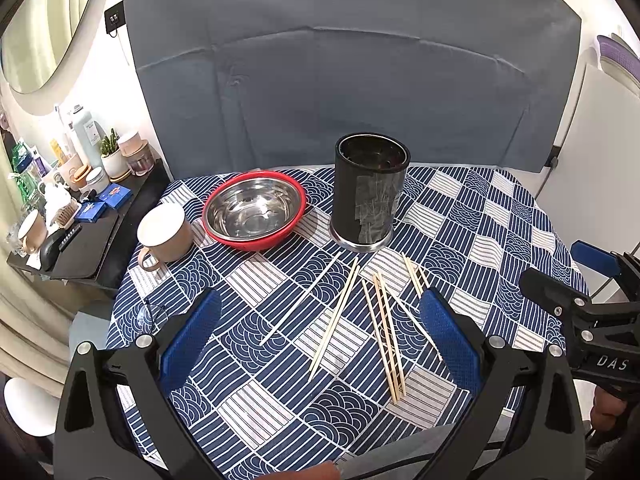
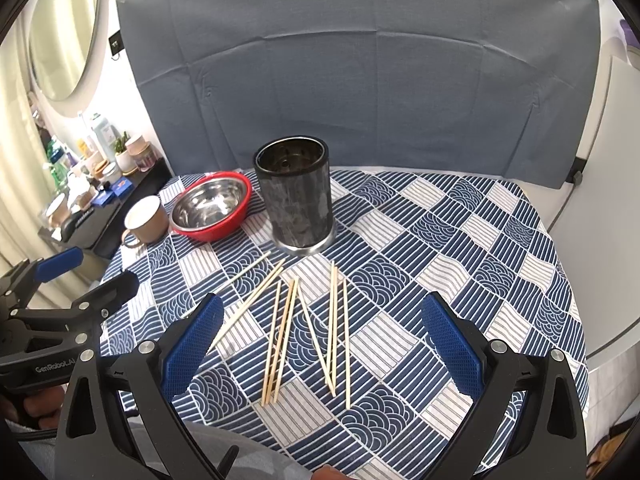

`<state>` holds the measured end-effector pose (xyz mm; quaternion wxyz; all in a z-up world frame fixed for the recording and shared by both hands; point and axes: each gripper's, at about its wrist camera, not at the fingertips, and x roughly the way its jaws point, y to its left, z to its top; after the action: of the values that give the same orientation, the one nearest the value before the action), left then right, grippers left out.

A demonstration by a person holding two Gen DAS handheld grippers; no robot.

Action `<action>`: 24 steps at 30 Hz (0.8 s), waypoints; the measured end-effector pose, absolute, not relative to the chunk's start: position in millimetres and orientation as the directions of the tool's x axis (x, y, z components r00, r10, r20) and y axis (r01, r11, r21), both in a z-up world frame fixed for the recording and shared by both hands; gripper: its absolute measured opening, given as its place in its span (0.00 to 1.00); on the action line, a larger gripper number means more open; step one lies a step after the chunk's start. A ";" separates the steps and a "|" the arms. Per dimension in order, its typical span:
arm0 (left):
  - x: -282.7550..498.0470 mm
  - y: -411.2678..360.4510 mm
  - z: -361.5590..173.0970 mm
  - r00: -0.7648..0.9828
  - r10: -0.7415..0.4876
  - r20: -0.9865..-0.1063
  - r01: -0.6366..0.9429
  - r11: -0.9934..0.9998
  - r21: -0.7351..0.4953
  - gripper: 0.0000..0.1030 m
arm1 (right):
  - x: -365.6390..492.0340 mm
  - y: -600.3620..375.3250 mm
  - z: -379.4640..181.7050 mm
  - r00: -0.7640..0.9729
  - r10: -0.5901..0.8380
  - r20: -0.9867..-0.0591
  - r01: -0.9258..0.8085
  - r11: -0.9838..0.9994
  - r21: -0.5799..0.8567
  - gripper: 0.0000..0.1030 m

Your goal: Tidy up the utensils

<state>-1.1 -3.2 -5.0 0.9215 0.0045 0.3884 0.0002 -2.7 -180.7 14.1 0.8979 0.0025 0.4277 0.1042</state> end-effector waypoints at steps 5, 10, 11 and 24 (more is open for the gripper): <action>-1.1 -1.9 -6.2 0.694 -0.002 -0.720 0.006 1.000 0.003 0.94 | -1.7 -181.0 14.8 0.612 0.188 -0.768 -0.184 0.978 0.093 0.92; -1.0 -1.7 -6.3 0.694 -0.003 -0.720 0.007 1.000 0.003 0.94 | -2.5 -179.7 12.8 0.611 0.187 -0.769 -0.187 0.978 0.089 0.92; -1.0 -2.0 -6.2 0.694 -0.002 -0.720 0.007 1.000 0.004 0.94 | -2.6 -179.6 12.8 0.611 0.186 -0.769 -0.187 0.978 0.089 0.92; -0.7 -1.4 -7.9 0.687 0.001 -0.726 0.009 1.000 0.010 0.94 | -1.6 -178.2 10.8 0.599 0.192 -0.777 -0.191 0.977 0.094 0.92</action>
<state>-0.7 -1.4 -7.9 0.9185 0.0063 0.3954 -0.0021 -1.6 -178.2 10.8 0.8941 0.0003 0.4348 0.1071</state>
